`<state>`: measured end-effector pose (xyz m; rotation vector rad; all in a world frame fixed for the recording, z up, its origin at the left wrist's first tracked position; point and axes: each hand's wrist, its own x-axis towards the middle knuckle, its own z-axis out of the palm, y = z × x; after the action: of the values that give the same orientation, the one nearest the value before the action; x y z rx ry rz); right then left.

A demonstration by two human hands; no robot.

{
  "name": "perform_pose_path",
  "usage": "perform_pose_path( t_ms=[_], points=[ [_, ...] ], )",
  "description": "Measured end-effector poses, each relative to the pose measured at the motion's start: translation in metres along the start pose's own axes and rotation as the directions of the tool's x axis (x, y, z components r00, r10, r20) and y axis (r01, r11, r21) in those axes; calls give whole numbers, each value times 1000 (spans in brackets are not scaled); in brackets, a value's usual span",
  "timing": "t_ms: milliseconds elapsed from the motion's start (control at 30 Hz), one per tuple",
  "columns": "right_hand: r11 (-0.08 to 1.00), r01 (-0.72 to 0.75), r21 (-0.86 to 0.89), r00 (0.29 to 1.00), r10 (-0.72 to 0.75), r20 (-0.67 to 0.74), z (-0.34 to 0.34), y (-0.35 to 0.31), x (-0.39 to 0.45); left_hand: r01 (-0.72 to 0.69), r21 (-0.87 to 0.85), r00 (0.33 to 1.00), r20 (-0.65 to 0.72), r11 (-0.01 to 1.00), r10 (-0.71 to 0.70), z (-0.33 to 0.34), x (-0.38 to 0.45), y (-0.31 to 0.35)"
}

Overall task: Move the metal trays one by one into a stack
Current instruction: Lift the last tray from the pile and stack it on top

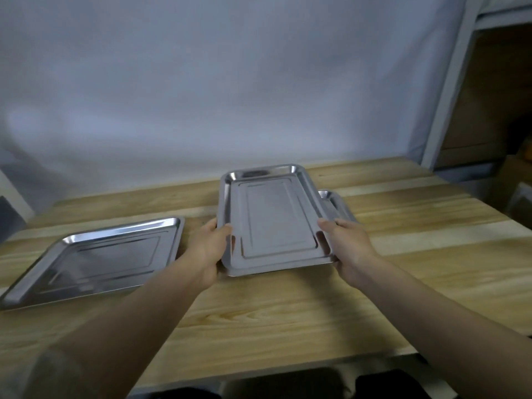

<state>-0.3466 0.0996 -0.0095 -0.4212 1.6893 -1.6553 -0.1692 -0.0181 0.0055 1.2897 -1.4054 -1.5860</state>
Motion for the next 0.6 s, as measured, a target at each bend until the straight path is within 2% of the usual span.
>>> perform_pose_path(
  t_ms=[133, 233, 367, 500, 600],
  points=[
    [999, 4, -44, 999, -6, -51, -15, 2, 5, -28, 103, 1000, 15, 994, 27, 11, 5, -2],
    [997, 4, -75, 996, -10, -87, -23, 1, 8, -96, 221, 993, -38, 970, 107, 13, 11, -6],
    [992, 6, -127, 995, -19, -95, -26, 1, 17, -210, 400, 973, -7, 892, 232, 12, 15, -13],
    [947, 115, -300, 987, -142, -69, -28, -1, 21, -285, 565, 951, 64, 774, 304, 15, 13, -18],
    [849, 201, -488, 965, -257, -50, -27, -3, 29, -309, 635, 942, 101, 708, 320, 15, 12, -21]
  ],
)
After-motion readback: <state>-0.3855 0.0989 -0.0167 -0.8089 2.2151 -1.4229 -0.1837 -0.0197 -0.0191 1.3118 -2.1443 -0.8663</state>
